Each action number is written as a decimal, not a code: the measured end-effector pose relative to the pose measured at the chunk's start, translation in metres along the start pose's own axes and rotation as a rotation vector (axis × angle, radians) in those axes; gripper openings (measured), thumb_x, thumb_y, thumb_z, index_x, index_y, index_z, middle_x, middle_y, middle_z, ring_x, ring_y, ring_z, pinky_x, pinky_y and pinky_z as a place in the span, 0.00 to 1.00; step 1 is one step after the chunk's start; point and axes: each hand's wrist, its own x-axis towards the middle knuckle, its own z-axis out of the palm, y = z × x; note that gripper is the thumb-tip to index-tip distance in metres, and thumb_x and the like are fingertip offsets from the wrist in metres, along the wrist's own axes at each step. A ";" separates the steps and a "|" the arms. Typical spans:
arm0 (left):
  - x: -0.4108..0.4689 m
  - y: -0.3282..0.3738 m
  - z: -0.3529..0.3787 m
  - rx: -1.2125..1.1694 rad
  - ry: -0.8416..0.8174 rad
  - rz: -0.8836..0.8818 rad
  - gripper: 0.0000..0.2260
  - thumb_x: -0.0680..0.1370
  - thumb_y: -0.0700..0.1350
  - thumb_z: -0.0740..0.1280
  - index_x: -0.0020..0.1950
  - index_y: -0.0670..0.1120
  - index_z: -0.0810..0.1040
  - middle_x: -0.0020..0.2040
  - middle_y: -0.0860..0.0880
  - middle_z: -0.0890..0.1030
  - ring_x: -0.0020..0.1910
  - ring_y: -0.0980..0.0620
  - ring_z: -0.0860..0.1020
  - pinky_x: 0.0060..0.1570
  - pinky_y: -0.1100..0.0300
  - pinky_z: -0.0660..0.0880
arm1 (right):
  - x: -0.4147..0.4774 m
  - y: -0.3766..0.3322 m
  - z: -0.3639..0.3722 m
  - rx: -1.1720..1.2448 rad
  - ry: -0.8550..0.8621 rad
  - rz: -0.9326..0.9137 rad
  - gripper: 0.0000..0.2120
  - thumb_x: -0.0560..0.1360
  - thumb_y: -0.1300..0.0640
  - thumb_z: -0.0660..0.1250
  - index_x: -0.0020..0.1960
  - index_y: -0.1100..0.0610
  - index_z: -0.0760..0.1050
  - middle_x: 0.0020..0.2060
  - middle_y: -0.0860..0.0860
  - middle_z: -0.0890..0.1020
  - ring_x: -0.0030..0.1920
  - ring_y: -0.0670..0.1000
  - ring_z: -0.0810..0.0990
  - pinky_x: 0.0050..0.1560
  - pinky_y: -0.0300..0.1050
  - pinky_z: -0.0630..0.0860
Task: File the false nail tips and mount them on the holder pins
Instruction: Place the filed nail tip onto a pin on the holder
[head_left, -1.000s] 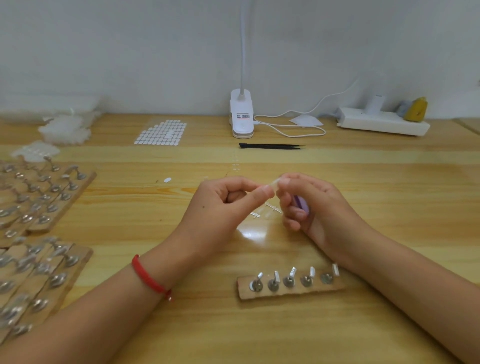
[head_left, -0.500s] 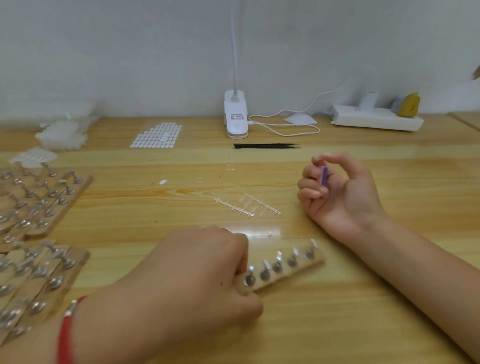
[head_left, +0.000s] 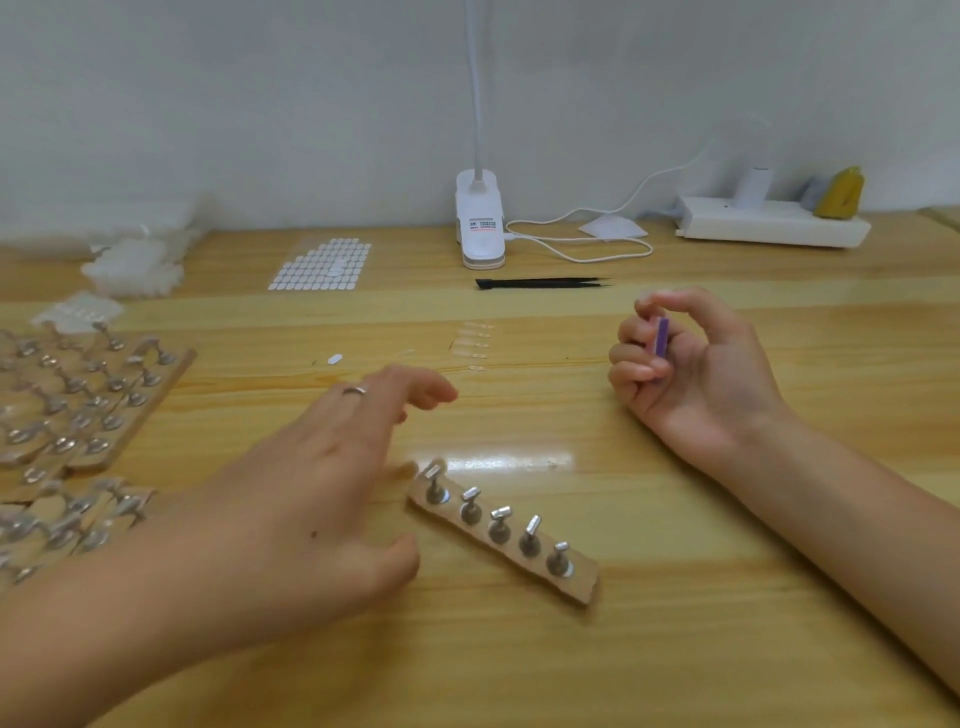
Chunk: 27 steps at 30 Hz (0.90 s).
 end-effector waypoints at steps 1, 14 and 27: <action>0.005 0.014 -0.004 0.087 -0.064 -0.004 0.21 0.64 0.57 0.64 0.57 0.66 0.67 0.51 0.65 0.76 0.53 0.70 0.72 0.45 0.71 0.67 | -0.001 0.001 0.001 -0.064 -0.022 -0.007 0.05 0.66 0.57 0.68 0.38 0.55 0.72 0.29 0.48 0.67 0.26 0.45 0.59 0.25 0.35 0.64; 0.005 0.040 0.012 -0.107 -0.021 0.281 0.19 0.67 0.65 0.68 0.55 0.63 0.70 0.48 0.62 0.79 0.46 0.60 0.76 0.40 0.70 0.70 | -0.009 0.001 0.007 -0.758 -0.471 0.079 0.15 0.73 0.56 0.63 0.29 0.48 0.77 0.27 0.46 0.66 0.26 0.45 0.60 0.28 0.37 0.66; 0.038 0.051 0.012 -0.149 0.195 0.384 0.11 0.68 0.50 0.76 0.49 0.52 0.85 0.38 0.56 0.82 0.38 0.56 0.79 0.34 0.65 0.75 | -0.008 0.005 0.007 -0.905 -0.595 0.118 0.12 0.75 0.52 0.64 0.35 0.49 0.80 0.25 0.44 0.68 0.25 0.43 0.63 0.30 0.37 0.71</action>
